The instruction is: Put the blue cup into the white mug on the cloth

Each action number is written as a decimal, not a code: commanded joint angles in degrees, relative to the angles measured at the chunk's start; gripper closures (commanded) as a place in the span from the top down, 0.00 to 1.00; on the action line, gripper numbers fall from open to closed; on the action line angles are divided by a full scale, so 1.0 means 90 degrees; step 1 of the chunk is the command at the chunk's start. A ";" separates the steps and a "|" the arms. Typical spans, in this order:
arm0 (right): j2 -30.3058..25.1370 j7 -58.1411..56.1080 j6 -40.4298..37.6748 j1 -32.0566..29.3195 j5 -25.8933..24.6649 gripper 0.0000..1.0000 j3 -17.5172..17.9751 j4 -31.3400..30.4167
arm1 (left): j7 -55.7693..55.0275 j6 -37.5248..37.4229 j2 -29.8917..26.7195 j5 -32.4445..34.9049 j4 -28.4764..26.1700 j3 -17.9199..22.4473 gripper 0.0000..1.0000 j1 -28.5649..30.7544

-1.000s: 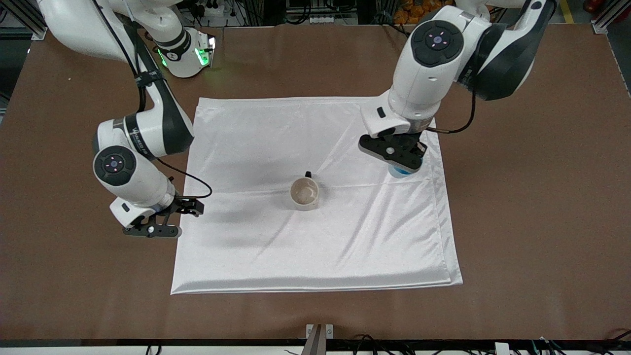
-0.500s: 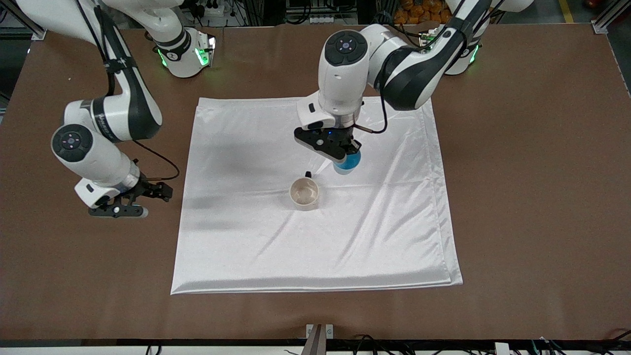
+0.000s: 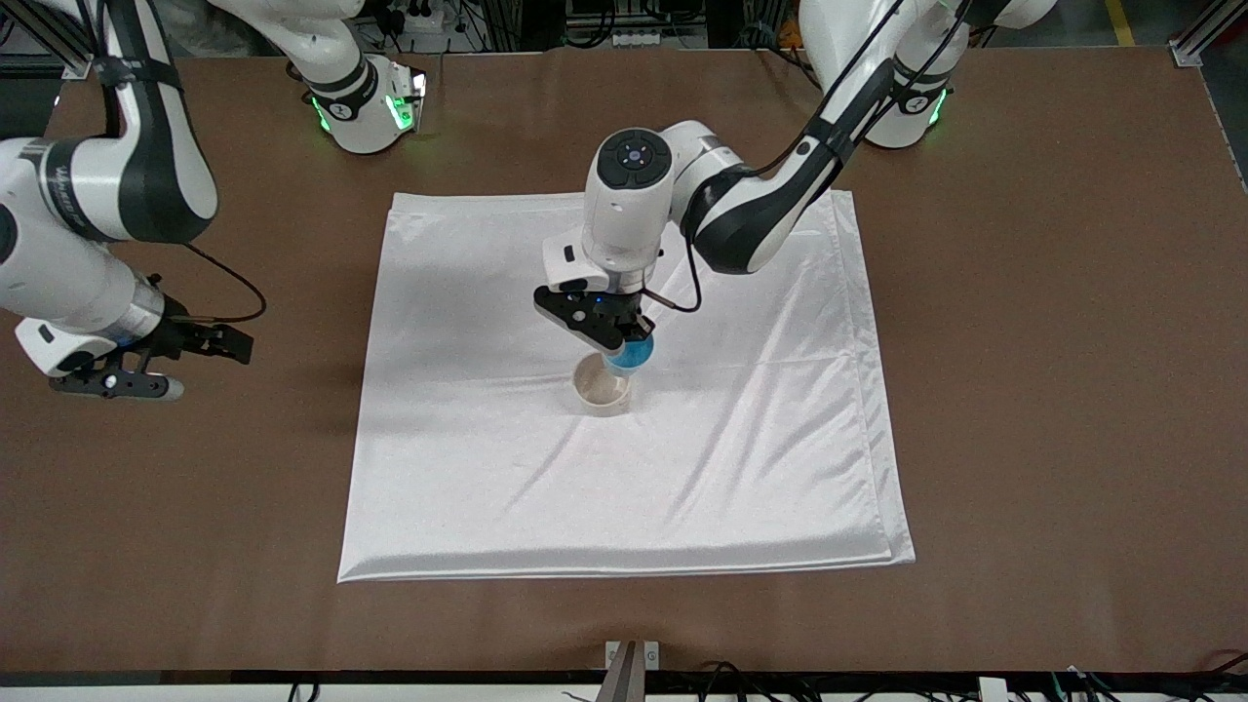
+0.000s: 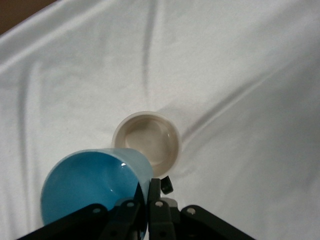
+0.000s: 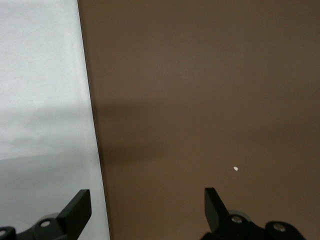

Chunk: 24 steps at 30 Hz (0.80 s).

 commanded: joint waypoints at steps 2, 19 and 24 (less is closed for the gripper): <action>-0.0090 -0.0099 -0.1443 -0.0097 0.0395 1.00 0.0091 0.1260 | -0.0030 0.0349 0.0319 0.0177 0.0306 0.0308 0.00 -0.0352; -0.0695 -0.0109 -0.1972 -0.0107 0.0610 1.00 -0.0007 0.1867 | 0.0429 0.1297 0.0748 0.0177 0.0306 0.0416 0.00 -0.0401; -0.0930 -0.0079 -0.2079 -0.0078 0.0601 1.00 0.0042 0.1857 | 0.0449 0.1297 0.0748 0.0187 0.0258 0.0416 0.00 -0.0411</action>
